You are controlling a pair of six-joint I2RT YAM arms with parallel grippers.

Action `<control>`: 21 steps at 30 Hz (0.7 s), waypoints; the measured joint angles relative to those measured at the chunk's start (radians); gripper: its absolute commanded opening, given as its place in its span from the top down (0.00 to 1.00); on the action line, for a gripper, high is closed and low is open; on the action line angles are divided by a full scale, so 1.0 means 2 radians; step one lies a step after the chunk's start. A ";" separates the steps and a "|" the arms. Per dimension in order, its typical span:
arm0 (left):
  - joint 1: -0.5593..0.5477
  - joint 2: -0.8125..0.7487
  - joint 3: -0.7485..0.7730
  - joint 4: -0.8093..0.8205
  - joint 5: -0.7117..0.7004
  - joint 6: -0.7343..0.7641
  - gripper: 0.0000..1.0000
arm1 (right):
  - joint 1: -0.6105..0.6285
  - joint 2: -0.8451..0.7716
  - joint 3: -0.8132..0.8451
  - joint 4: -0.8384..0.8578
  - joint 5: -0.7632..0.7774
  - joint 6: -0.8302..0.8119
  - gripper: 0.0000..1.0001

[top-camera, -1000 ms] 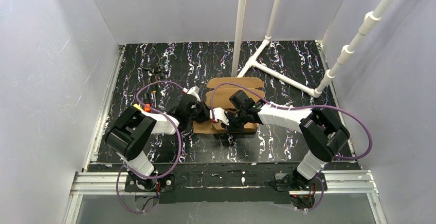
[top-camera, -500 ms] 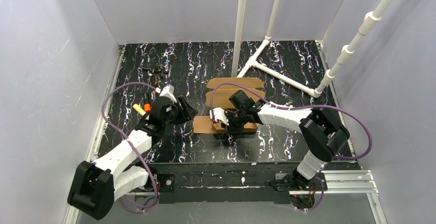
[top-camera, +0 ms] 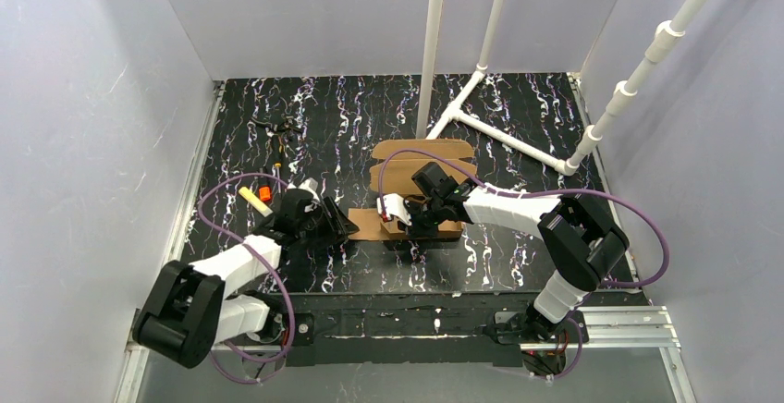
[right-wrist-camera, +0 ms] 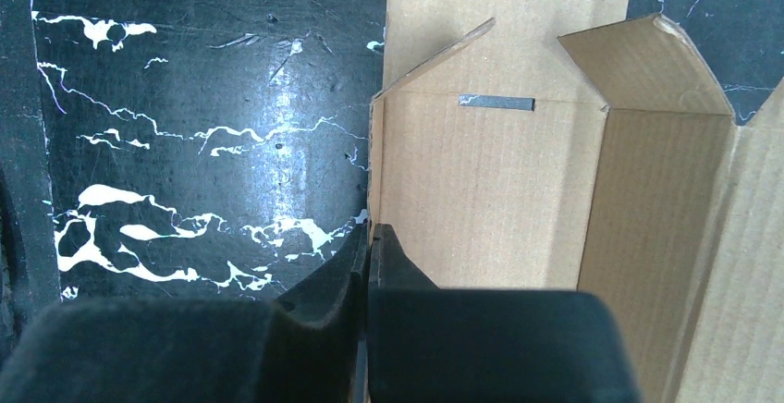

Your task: Fold the paper box

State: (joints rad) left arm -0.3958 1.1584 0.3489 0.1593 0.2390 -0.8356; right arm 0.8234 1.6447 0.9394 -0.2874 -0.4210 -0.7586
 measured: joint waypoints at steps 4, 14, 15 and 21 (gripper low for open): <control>0.000 0.034 0.003 0.035 0.016 -0.013 0.64 | 0.000 0.000 0.000 0.000 0.000 0.000 0.99; 0.010 0.072 0.000 0.091 0.031 -0.031 1.00 | 0.000 0.000 0.000 0.000 0.000 0.000 0.99; 0.010 0.069 -0.001 0.099 0.034 -0.031 1.00 | 0.000 0.000 0.000 0.000 0.001 0.000 0.99; 0.010 0.017 -0.015 0.117 0.055 -0.029 1.00 | 0.000 0.001 0.000 0.001 0.002 0.000 0.99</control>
State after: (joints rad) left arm -0.3759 1.1927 0.3195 0.3923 0.3489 -0.8928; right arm 0.8234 1.6459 0.9398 -0.2859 -0.4175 -0.7586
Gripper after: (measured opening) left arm 0.012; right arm 0.073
